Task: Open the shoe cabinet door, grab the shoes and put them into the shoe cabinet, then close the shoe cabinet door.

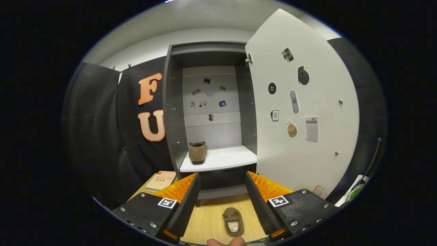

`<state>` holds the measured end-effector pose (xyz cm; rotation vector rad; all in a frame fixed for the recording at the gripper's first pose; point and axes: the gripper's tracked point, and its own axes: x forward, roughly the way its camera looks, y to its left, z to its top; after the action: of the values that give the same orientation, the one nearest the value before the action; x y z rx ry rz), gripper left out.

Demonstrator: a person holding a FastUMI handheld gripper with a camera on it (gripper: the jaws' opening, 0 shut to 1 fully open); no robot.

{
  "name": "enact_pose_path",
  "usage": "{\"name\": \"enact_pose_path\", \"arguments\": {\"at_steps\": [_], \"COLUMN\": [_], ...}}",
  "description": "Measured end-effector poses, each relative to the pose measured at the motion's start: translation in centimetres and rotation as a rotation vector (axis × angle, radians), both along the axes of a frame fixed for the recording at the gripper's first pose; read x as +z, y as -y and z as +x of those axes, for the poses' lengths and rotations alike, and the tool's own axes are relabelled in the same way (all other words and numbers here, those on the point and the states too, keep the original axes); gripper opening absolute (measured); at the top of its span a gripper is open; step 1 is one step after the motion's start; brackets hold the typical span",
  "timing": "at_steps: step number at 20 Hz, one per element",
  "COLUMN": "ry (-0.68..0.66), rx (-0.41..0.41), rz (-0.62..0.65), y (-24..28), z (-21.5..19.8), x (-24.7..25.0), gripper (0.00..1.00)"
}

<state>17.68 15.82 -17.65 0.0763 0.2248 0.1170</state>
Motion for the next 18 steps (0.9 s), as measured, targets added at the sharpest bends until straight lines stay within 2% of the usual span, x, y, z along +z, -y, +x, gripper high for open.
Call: {"name": "enact_pose_path", "arguments": {"at_steps": [6, 18], "ry": [-0.071, -0.363], "rx": [0.092, 0.161], "rz": [0.002, 0.044], "y": [-1.7, -2.6], "z": [1.0, 1.8], "x": [-6.3, -23.8], "gripper": [0.82, 0.8]}}
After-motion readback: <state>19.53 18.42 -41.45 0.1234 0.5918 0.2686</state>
